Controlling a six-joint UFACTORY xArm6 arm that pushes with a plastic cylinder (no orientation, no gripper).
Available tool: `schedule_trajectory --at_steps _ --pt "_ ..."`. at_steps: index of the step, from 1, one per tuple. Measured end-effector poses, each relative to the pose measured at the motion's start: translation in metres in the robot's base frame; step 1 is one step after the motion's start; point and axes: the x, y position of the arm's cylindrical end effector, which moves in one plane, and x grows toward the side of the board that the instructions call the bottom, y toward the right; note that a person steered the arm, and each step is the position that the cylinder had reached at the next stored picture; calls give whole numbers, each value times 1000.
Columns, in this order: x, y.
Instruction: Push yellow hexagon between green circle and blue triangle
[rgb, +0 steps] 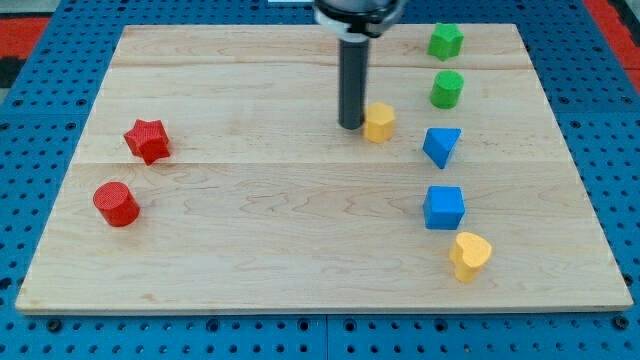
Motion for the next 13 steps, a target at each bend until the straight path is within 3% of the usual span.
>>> schedule_trajectory --at_steps 1,4,5,7,9,11,13 --pt "0 23" --pt "28 8" --pt "28 42" --pt "15 59" --pt "-3 23" --pt "-25 26" --pt "-12 49"
